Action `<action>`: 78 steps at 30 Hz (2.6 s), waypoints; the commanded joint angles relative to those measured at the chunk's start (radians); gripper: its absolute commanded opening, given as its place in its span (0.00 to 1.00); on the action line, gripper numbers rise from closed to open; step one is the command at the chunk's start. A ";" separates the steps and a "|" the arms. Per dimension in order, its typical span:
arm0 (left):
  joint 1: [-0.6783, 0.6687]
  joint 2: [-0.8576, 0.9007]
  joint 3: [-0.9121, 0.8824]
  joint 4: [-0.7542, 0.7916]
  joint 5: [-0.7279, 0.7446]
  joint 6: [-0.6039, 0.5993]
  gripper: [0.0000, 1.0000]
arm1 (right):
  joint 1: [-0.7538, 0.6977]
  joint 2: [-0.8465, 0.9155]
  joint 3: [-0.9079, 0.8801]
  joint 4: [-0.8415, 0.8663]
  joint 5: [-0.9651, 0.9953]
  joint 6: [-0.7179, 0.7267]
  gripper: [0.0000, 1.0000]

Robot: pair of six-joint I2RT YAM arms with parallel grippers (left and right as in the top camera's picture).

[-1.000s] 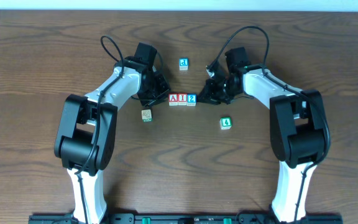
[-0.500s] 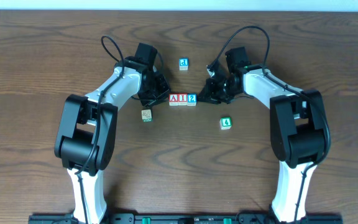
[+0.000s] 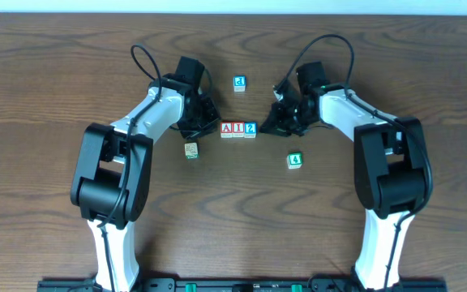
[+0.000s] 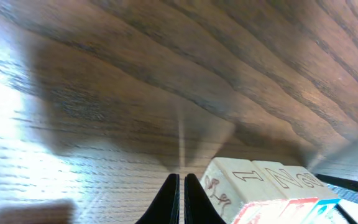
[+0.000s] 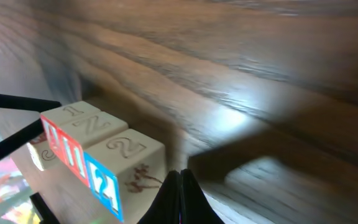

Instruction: Spell out Ai2

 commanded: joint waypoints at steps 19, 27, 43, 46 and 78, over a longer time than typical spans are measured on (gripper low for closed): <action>-0.318 -0.862 0.032 -0.443 -0.603 0.156 0.06 | -0.064 -1.020 0.141 -0.694 0.311 -0.230 0.02; -0.528 -1.061 -0.145 -0.447 -0.725 0.077 0.96 | -0.064 -1.247 0.136 -0.854 0.419 -0.242 0.99; -0.528 -1.038 -0.145 -0.451 -0.724 0.077 0.95 | -0.064 -1.290 0.136 -0.872 0.419 -0.242 0.99; -0.528 -1.038 -0.145 -0.499 -0.735 0.130 0.95 | -0.064 -1.290 0.136 -0.872 0.419 -0.242 0.99; 0.235 -1.905 -1.110 0.045 -0.513 0.419 0.95 | -0.064 -1.290 0.136 -0.872 0.419 -0.242 0.99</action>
